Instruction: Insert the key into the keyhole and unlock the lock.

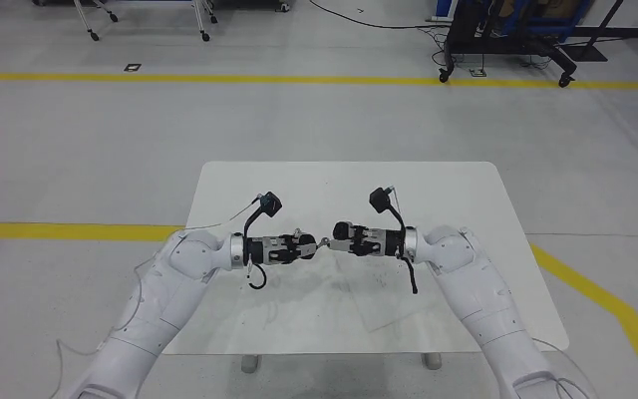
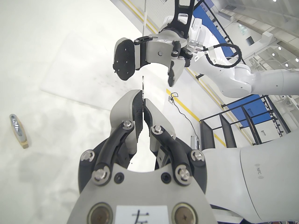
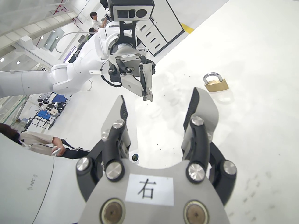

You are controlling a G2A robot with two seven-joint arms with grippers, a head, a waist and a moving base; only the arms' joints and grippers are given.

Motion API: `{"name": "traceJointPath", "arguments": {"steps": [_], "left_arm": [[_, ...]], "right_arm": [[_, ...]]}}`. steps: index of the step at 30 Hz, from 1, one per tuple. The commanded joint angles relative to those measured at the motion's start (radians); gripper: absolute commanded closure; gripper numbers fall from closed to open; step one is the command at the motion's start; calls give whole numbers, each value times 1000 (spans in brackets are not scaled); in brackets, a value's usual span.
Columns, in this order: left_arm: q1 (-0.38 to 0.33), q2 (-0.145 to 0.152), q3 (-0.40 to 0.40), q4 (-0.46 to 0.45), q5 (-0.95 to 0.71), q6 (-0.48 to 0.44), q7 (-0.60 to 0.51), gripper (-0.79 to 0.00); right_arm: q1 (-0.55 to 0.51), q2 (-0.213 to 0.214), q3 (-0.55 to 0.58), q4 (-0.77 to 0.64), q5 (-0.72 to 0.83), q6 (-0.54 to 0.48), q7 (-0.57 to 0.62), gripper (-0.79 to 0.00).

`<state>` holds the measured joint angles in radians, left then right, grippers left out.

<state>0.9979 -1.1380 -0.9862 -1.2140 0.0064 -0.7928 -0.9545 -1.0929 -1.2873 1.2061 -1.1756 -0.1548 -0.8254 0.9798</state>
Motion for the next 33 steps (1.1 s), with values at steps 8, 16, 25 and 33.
{"name": "traceJointPath", "arguments": {"steps": [8, 16, 25, 33], "left_arm": [[-7, 5, 10, 3, -4, 0, -3, 0], [-11, 8, 20, 4, 3, 0, 4, 0], [-14, 11, 29, 5, 8, 10, 17, 0], [-15, 13, 32, 7, -2, 13, 32, 0]], "right_arm": [[35, 8, -56, 29, 30, -16, -2, -345], [61, 15, -87, 54, 53, -19, -10, -271], [88, 20, -146, 84, 105, -26, -11, 0], [90, 32, -175, 103, 132, -50, -35, 0]]}}
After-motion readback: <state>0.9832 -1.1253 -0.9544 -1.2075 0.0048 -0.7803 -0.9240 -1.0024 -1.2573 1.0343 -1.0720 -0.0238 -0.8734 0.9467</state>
